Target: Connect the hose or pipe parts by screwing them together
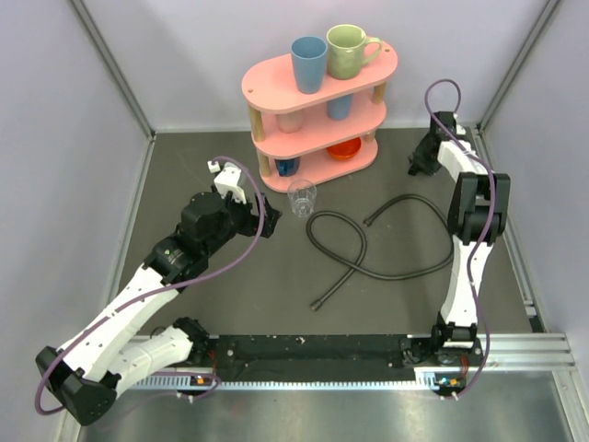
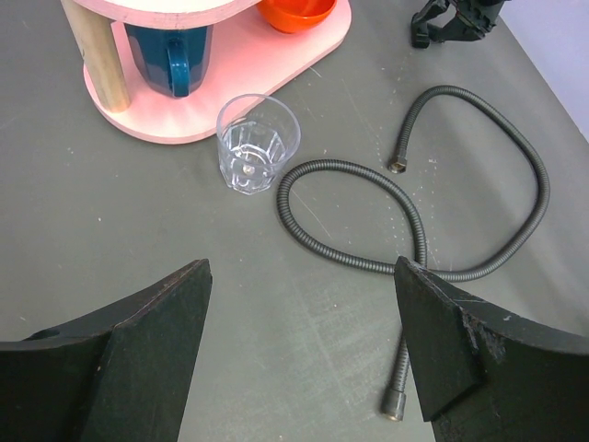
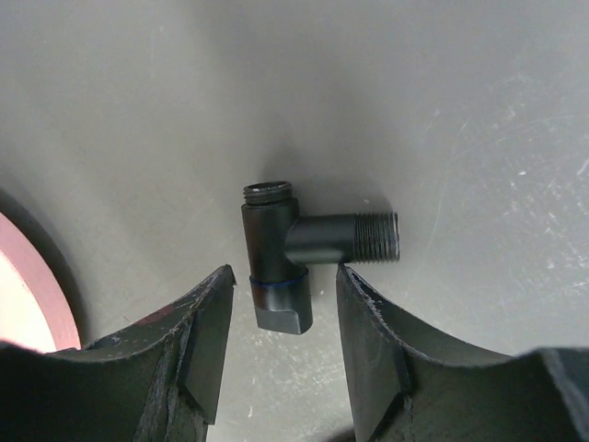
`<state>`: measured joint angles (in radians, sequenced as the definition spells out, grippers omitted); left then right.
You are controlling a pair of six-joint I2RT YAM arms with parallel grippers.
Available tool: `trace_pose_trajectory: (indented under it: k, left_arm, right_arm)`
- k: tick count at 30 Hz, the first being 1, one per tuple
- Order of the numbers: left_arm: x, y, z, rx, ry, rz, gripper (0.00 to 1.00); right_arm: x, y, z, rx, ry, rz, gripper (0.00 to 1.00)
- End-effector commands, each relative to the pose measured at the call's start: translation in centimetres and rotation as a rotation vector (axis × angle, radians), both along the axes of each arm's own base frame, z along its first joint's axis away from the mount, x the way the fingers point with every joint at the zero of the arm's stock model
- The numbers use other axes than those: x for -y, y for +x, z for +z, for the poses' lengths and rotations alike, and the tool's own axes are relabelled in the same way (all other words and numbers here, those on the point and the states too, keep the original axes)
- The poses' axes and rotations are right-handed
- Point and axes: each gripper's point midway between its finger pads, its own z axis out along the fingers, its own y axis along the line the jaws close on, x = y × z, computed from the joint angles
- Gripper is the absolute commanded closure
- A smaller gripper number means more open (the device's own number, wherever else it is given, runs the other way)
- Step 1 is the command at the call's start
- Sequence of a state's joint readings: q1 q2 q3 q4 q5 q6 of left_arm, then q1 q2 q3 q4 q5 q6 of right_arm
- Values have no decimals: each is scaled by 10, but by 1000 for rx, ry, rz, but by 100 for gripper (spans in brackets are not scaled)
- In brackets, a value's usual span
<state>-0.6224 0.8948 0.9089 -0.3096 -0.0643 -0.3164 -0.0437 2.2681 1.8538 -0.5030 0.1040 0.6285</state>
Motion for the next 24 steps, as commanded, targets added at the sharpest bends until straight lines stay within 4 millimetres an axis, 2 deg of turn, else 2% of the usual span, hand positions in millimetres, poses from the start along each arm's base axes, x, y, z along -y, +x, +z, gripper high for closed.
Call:
trace_pose_trajectory:
  k: [1,5,8,9,13,16,17,18,19,20,21,22,23,24]
  left_arm:
    - [2,3,27,56,-56,3,15]
    - [1,3,28,61,-55,4,16]
    - [-1,4,28,64,-52,14,16]
    - [-1,4,28,64,-52,15,16]
    - [-4,5,28,70,-46,22,16]
    - [-6,5,28,76,-47,29,16]
    - [-6,6,27,77,-47,33,16]
    - [-7,7,27,77,-49,36,17]
    - [-8,8,26,78,-49,40,17]
    - [-8,8,26,74,-51,43,17]
    - [-8,9,24,70,-49,49,17]
    - [-10,11,24,69,-49,59,17]
    - [-10,11,22,63,-47,63,17]
    - [-11,13,21,60,-44,70,17]
  right_arm:
    - [-10,10,3,20,-1,33,52]
    - [-13,9,-3,9,-11,36,56]
    - [-15,7,-4,1,-22,51,66]
    - [-16,7,-3,2,-31,62,71]
    - [-21,4,12,21,-43,116,79]
    - [-21,-6,19,17,-67,153,87]
    - [-20,-8,37,44,-76,153,89]
    - [-18,-13,42,49,-89,158,90]
    - [-17,-24,37,27,-94,155,91]
    - [-16,-28,61,68,-101,154,92]
    - [-17,-34,65,75,-106,166,93]
    - [-32,-46,62,69,-103,205,93]
    - [-34,-52,67,79,-108,214,94]
    - [-34,-60,89,122,-118,221,94]
